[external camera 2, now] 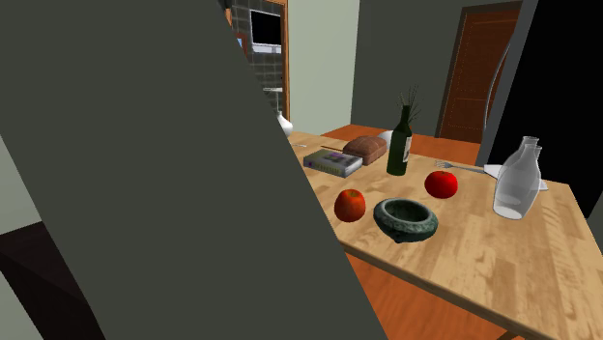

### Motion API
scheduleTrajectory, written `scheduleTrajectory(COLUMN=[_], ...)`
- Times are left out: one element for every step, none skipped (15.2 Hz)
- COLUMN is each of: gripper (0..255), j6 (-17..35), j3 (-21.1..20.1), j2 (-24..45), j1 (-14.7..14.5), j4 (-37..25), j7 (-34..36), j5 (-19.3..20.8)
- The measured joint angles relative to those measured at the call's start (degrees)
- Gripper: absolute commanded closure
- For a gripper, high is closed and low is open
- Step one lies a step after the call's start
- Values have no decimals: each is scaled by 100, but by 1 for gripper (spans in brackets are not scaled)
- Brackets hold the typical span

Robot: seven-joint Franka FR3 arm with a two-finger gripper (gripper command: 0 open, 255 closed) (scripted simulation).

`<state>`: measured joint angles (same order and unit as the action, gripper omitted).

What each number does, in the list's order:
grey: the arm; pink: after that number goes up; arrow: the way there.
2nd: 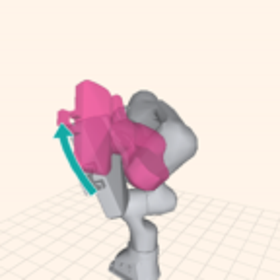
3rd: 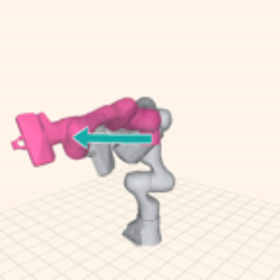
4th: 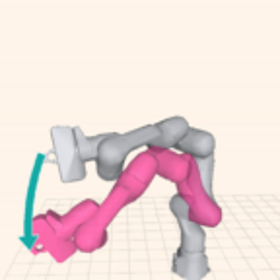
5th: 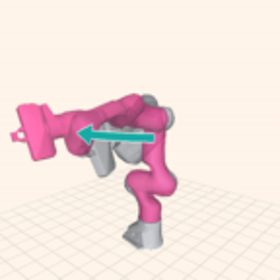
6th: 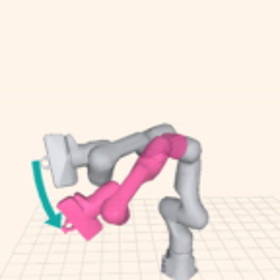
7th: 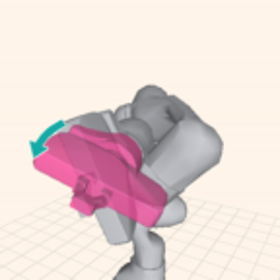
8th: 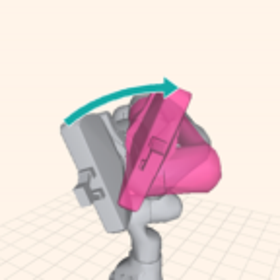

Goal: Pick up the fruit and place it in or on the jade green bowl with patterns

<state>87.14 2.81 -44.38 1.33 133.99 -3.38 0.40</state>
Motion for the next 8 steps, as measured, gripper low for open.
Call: scheduleTrajectory(gripper=[0, 0, 0, 0, 0, 0, 0, 0], j6=[0, 67, 199, 336, 504, 680, 857, 1020], j3=[0, -29, -58, -107, -169, -207, -256, -329], j2=[0, 36, 148, 217, 296, 439, 562, 677], j1=[0, -26, -62, -107, -160, -205, -255, -314], j4=[0, 31, 55, 122, 212, 245, 295, 341], j7=[0, 6, -1, 5, 21, 6, 6, 31], j5=[0, -21, -42, -74, -116, -139, -170, -215])
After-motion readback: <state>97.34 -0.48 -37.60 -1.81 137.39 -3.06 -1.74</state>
